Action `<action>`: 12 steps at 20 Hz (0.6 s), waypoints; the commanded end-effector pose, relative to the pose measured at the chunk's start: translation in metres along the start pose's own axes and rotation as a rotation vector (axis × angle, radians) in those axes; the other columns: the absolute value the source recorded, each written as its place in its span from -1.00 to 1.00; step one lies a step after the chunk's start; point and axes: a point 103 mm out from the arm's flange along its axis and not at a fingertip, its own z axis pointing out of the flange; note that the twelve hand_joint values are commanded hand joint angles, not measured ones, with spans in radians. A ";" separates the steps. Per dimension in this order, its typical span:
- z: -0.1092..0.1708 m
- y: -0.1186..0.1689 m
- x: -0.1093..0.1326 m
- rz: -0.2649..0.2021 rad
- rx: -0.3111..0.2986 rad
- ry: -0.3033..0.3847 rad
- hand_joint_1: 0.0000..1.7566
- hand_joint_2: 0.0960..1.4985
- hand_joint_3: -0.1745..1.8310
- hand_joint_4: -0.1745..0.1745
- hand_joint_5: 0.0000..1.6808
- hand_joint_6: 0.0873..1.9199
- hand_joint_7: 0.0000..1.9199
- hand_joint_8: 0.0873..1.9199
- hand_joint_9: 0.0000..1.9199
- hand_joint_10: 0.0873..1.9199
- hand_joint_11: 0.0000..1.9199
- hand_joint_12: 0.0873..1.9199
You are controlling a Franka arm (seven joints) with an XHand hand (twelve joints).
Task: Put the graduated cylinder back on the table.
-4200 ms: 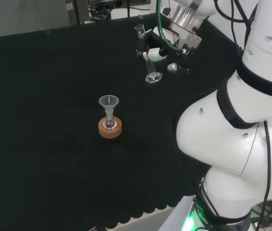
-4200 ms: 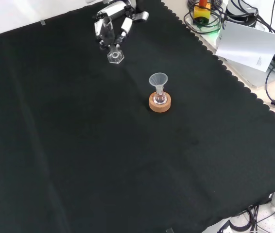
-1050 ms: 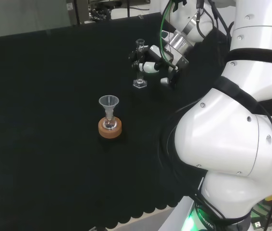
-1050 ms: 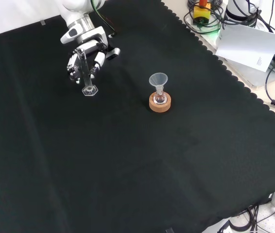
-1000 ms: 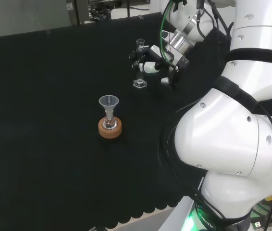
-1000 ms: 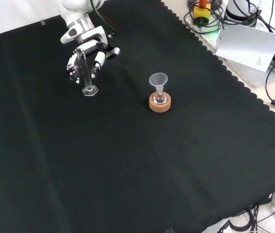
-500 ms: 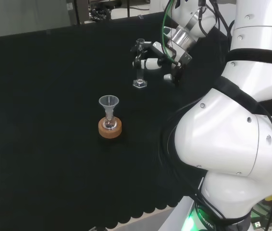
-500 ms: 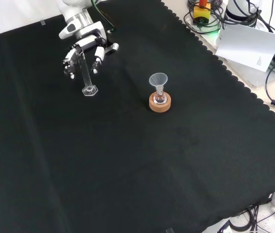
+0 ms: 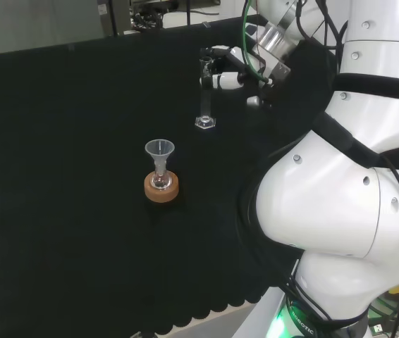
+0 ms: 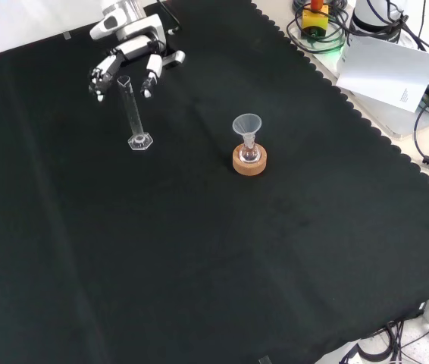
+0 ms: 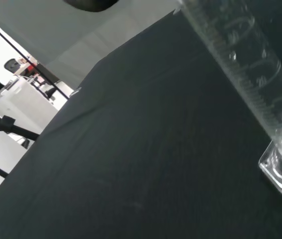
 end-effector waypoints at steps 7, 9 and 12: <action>-0.075 -0.063 0.069 0.052 -0.087 -0.182 -0.17 0.18 -1.00 -0.37 -0.61 -0.98 -0.87 -0.39 -0.33 -1.00 -0.75 0.40; -0.085 -0.076 0.086 0.042 -0.098 -0.230 -0.17 0.18 -1.00 -0.37 -0.61 -0.99 -0.87 -0.39 -0.33 -1.00 -0.76 0.40; -0.096 -0.094 0.111 0.038 -0.116 -0.281 -0.17 0.18 -1.00 -0.37 -0.60 -0.99 -0.87 -0.38 -0.34 -1.00 -0.76 0.40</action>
